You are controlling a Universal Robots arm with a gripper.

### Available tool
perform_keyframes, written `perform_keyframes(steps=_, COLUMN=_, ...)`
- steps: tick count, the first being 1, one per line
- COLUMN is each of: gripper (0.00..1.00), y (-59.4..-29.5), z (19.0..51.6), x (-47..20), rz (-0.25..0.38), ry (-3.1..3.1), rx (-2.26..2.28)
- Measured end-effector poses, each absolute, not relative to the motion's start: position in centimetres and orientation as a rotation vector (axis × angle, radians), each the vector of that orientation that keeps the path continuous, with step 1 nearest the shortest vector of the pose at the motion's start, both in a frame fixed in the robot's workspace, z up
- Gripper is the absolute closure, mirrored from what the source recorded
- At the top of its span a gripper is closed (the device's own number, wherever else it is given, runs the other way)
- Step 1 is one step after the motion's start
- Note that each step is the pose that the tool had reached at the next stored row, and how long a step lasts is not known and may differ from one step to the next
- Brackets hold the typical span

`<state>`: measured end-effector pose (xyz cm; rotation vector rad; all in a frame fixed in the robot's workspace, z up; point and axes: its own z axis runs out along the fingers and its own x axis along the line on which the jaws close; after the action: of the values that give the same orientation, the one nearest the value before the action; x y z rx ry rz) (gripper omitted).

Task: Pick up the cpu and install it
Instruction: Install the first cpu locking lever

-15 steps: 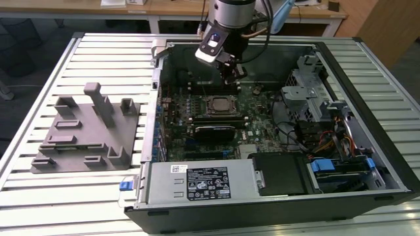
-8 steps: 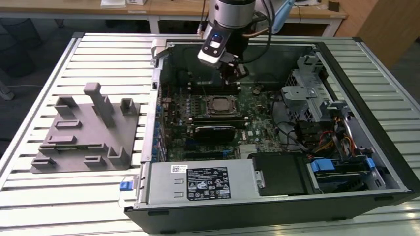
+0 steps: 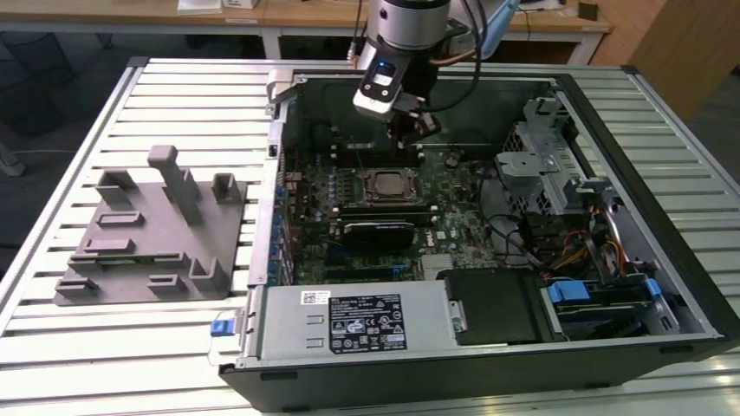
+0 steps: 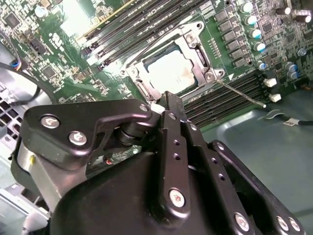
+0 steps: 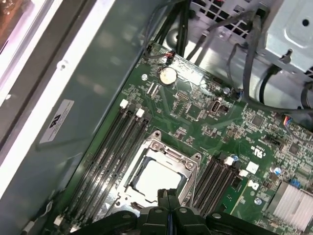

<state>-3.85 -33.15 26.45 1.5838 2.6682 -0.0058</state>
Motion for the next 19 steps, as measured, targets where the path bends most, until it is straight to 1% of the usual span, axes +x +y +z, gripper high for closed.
perform_keyframes(steps=19, gripper=0.89, y=-33.15, z=26.44, x=-3.85, rz=-0.001, ry=2.791, rx=1.354)
